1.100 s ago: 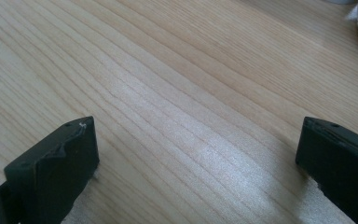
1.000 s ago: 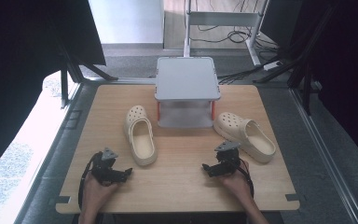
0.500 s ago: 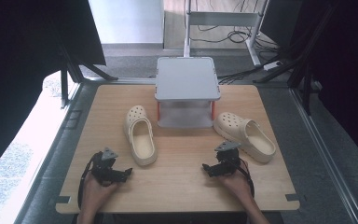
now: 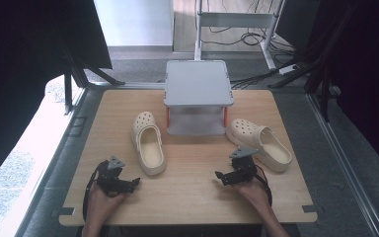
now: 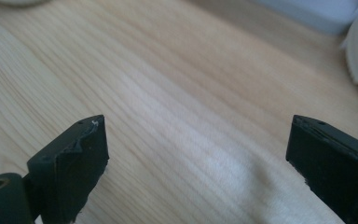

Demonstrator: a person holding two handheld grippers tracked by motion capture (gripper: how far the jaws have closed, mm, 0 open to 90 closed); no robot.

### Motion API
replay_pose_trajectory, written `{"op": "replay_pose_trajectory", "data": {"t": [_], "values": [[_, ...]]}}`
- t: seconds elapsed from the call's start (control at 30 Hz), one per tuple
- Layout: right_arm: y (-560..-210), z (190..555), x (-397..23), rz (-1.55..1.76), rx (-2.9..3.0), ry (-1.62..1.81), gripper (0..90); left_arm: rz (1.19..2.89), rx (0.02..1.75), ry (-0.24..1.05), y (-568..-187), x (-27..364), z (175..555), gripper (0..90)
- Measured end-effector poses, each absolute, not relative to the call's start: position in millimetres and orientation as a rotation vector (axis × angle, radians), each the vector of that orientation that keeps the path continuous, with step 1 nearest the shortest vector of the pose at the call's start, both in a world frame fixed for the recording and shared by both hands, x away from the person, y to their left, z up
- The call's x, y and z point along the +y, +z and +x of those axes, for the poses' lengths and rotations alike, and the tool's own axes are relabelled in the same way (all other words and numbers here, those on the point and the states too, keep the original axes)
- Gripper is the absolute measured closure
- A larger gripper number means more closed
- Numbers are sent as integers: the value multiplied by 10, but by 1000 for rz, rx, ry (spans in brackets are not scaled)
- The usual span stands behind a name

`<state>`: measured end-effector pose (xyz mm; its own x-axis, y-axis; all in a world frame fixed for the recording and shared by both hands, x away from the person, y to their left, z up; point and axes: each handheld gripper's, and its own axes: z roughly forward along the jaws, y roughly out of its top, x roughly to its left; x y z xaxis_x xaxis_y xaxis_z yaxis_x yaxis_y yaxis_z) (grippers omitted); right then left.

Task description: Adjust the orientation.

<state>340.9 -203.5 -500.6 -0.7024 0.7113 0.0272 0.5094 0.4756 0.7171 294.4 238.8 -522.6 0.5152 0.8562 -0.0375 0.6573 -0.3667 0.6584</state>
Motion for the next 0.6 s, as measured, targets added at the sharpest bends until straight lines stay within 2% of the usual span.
{"op": "replay_pose_trajectory", "data": {"t": [0.37,0.6], "values": [[-4744,3502,-1948,1059,2451,1179,75,2138,1229,417,-5226,2388,2944,0],[-4551,3649,-1663,979,2484,1201,121,2138,1229,417,-5226,2389,2943,0]]}}
